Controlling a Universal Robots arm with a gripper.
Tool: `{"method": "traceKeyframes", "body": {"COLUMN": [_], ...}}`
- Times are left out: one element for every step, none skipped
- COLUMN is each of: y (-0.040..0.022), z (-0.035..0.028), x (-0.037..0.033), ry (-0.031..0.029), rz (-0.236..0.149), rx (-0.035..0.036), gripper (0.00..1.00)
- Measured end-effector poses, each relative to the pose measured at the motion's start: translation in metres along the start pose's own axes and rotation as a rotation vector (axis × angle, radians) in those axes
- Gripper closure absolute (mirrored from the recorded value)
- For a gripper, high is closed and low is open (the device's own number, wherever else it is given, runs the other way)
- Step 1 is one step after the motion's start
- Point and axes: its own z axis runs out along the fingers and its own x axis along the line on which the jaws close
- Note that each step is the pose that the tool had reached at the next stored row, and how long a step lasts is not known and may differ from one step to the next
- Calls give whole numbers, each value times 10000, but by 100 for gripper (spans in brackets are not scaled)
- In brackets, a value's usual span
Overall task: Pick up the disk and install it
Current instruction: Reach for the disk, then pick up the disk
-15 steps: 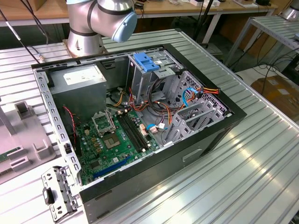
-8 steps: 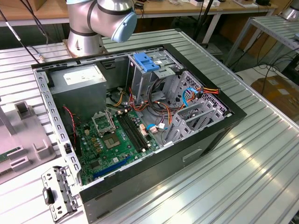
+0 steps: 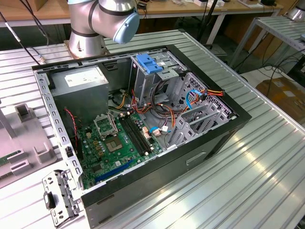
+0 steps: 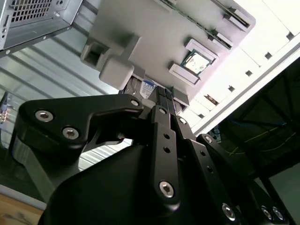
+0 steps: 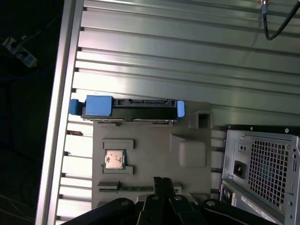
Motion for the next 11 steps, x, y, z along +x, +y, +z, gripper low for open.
{"method": "traceKeyframes", "body": {"y": [3, 5, 5, 9, 12, 12, 12, 12, 13, 13, 13], "z": [3, 7, 12, 50, 68, 69, 70, 70, 69, 70, 70], "x": [16, 23, 26, 69, 90, 91, 91, 91, 91, 91, 91], "ry": [0, 0, -1, 1, 3, 2, 3, 2, 4, 5, 6], "rz": [-9, -19, -27, -68, -102, -101, -102, -115, -139, -228, -280], "rx": [0, -1, -1, -2, -2, -2, -2, -3, -3, -5, -7], "gripper": [89, 89, 89, 89, 89, 89, 89, 89, 89, 89, 89]}}
